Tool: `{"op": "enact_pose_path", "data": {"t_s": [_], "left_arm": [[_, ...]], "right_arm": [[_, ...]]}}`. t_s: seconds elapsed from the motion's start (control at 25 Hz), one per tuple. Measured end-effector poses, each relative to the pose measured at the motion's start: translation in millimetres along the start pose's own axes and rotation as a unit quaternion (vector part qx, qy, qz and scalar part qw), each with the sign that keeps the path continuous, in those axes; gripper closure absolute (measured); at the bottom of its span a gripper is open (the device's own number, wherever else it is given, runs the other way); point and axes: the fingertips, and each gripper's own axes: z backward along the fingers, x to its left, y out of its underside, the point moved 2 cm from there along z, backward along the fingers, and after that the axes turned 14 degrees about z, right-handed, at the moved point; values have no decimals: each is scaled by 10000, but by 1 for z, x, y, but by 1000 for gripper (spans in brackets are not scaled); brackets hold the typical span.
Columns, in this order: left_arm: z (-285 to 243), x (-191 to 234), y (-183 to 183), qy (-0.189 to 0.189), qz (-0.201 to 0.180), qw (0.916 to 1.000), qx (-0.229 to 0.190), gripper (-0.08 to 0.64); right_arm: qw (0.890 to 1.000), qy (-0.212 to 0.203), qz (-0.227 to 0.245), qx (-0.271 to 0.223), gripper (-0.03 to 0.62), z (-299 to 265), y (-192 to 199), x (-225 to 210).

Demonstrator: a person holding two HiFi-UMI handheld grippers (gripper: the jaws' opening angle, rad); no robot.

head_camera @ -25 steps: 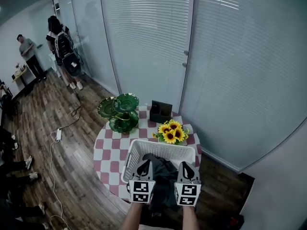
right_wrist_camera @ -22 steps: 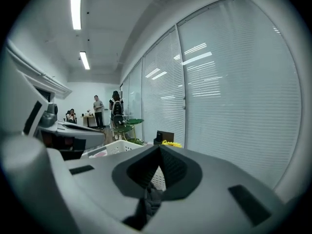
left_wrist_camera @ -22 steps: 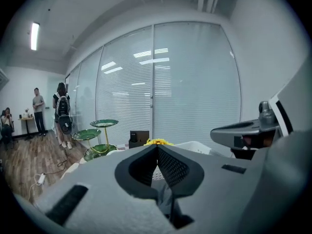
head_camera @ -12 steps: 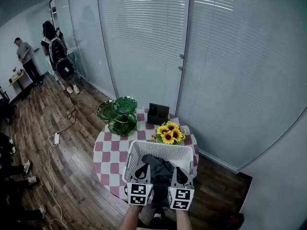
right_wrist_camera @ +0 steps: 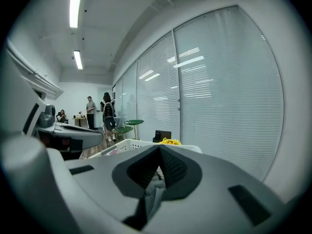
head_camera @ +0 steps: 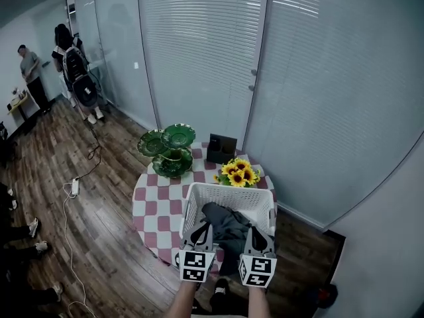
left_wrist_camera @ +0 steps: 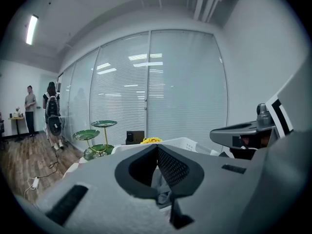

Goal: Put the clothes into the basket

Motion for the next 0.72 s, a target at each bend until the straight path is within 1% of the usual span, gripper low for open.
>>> {"op": "enact_pose_path", "data": {"t_s": [0.12,0.16,0.28,0.36,0.56,0.72], "left_arm": [[10,0,3,49,143,9999,-42,546],[14,0,4,56,137,9999,-51,546],[25,-3,10,121,22,9999,18,546],[33,-3,14,142,22,9999,43,546],[44,-8,18,217,-43,9997,87,546],[44,-19,13,427,-225,9988,60,546]], "right_arm": [[10000,13,5,-8,571,10,2,7],[10000,26,-9,-32,571,14,2,10],[9998,108,-130,-89,571,28,4,15],[9997,164,-175,-93,571,33,6,18],[9998,160,-132,-25,571,37,6,17],[9996,222,-198,-14,571,42,7,18]]}}
